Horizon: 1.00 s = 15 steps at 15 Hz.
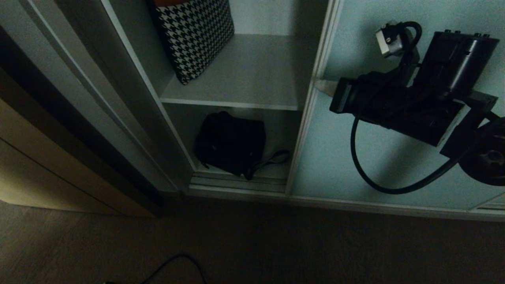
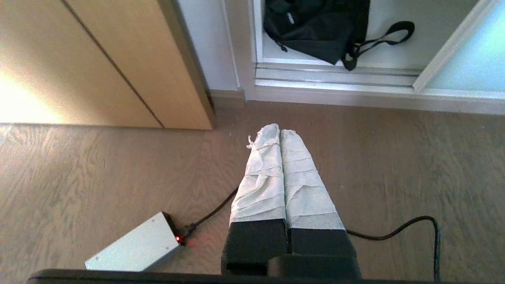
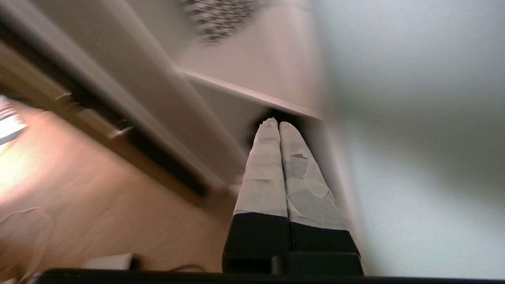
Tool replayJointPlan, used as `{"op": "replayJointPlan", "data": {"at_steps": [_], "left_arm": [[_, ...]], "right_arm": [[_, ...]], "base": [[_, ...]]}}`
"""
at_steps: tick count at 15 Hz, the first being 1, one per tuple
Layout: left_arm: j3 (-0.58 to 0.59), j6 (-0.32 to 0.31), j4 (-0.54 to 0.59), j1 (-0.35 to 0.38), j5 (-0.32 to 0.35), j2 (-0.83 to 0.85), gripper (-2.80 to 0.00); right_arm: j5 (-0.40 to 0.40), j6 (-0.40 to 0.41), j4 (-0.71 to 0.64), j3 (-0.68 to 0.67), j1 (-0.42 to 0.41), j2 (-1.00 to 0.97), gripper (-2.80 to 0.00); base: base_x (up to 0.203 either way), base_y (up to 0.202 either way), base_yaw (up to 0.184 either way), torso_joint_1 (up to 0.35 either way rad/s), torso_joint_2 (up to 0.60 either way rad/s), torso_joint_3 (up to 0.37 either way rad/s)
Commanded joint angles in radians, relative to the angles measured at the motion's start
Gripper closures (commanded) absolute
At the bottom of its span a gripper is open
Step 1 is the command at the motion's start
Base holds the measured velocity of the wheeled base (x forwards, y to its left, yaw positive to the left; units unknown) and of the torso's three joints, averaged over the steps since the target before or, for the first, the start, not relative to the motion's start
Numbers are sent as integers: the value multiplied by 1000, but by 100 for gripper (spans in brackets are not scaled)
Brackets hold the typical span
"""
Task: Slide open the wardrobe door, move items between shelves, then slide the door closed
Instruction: Close the door
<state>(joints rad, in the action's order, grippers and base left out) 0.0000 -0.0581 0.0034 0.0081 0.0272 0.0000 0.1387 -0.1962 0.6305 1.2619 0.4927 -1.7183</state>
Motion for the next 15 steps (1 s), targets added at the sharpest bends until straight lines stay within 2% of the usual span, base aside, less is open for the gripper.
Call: {"op": "replayJointPlan", "data": {"at_steps": [1,5,10,13,15], "left_arm": [[0,0,0,0,0,2,0],[0,0,0,0,0,2,0],[0,0,0,0,0,0,0],[0,0,0,0,0,2,0],[0,0,0,0,0,1,0]], "right_arm": [[0,-2,-7,24,43,1,0],[-7,-2,0,-23,125,50,0],[-9,-8,21,-159,126,249,0],[-37,-12,9,-227,56,392,0],[-91,-13,-18,-254,-71,494,0]], "base": [[0,0,0,0,0,0],[0,0,0,0,0,0],[0,0,0,0,0,0],[0,0,0,0,0,0],[0,0,0,0,0,0]]}}
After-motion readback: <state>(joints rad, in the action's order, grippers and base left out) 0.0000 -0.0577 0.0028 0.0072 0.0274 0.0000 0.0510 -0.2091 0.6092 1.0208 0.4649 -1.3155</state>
